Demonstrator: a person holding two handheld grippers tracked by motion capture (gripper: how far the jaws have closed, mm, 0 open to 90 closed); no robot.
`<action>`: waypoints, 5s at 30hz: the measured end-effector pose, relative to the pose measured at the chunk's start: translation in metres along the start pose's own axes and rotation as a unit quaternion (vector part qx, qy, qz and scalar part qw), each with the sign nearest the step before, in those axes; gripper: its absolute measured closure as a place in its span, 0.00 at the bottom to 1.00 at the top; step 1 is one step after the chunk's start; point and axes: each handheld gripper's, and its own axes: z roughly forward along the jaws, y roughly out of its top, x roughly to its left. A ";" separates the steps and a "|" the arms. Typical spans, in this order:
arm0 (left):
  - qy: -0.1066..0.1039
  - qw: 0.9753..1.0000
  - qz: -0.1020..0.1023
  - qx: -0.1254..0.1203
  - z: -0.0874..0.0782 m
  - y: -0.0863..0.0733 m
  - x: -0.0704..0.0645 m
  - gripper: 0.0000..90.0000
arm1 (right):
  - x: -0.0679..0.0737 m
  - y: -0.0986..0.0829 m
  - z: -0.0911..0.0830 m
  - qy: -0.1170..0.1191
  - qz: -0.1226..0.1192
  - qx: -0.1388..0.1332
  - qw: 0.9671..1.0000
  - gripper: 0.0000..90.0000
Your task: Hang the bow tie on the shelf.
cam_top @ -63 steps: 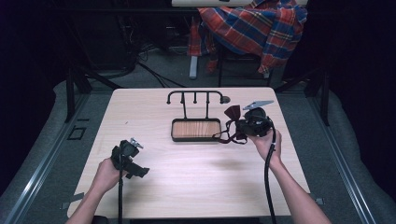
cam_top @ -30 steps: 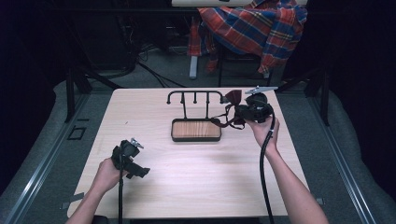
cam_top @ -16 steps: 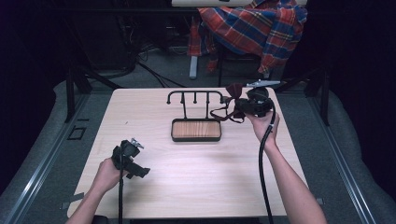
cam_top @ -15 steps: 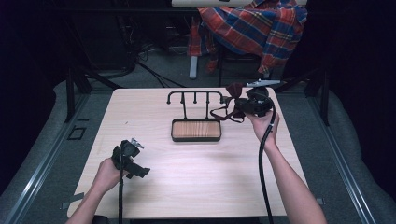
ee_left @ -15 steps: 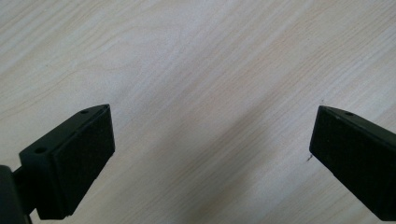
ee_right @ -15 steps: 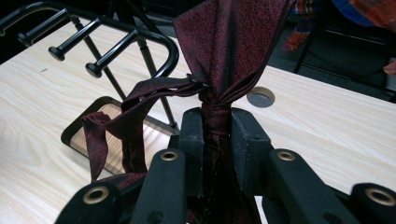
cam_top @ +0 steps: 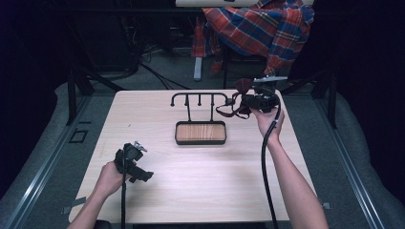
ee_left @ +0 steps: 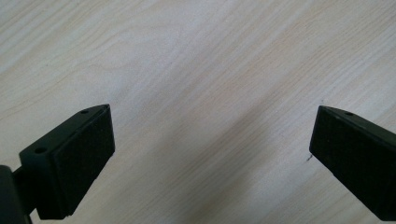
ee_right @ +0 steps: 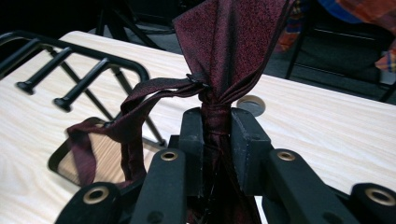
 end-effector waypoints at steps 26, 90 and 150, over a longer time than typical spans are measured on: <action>-0.001 1.000 0.000 0.000 0.000 0.000 0.000 0.00 | 0.006 0.015 -0.003 0.018 0.011 -0.027 0.999 0.84; 0.000 1.000 0.005 0.001 0.001 0.001 -0.002 0.00 | -0.003 -0.021 0.045 0.017 0.064 0.036 0.997 0.84; -0.004 1.000 0.015 0.002 0.005 0.011 -0.005 0.00 | 0.010 -0.062 0.083 0.031 0.054 0.119 0.991 0.81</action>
